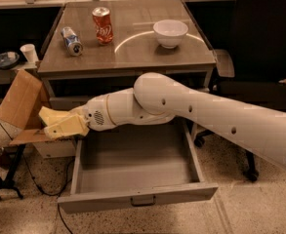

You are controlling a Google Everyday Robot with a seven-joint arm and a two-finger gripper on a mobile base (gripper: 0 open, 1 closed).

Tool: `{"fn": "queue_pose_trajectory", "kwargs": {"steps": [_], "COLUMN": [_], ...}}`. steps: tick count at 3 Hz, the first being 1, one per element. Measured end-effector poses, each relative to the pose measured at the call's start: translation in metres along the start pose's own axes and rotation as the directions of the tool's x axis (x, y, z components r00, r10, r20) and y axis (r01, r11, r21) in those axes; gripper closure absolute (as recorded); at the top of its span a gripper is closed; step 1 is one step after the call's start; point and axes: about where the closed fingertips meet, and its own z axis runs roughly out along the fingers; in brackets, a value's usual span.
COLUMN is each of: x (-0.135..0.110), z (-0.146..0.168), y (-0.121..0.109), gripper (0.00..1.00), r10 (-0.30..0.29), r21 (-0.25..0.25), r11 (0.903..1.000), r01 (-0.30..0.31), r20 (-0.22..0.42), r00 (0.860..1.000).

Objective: Place sponge into middle drawer

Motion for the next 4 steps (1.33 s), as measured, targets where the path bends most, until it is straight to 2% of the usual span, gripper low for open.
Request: {"fn": "queue_pose_trajectory", "kwargs": {"steps": [1, 2, 3, 4], "x": [-0.004, -0.004, 0.009, 0.036], "z": [0.006, -0.002, -0.025, -0.052], "y": [-0.006, -0.036, -0.071, -0.095], "gripper": [1.00, 1.00, 1.00, 1.00], "r10": [-0.011, -0.018, 0.009, 0.063], "r21": [0.005, 0.062, 0.156, 0.231], "r11": [0.9999, 0.9979, 0.9876, 0.9703], "r01": [0.011, 0.018, -0.014, -0.072], "r20": [-0.013, 0.009, 0.031, 0.045], "r00": [1.000, 1.000, 0.999, 0.997]}}
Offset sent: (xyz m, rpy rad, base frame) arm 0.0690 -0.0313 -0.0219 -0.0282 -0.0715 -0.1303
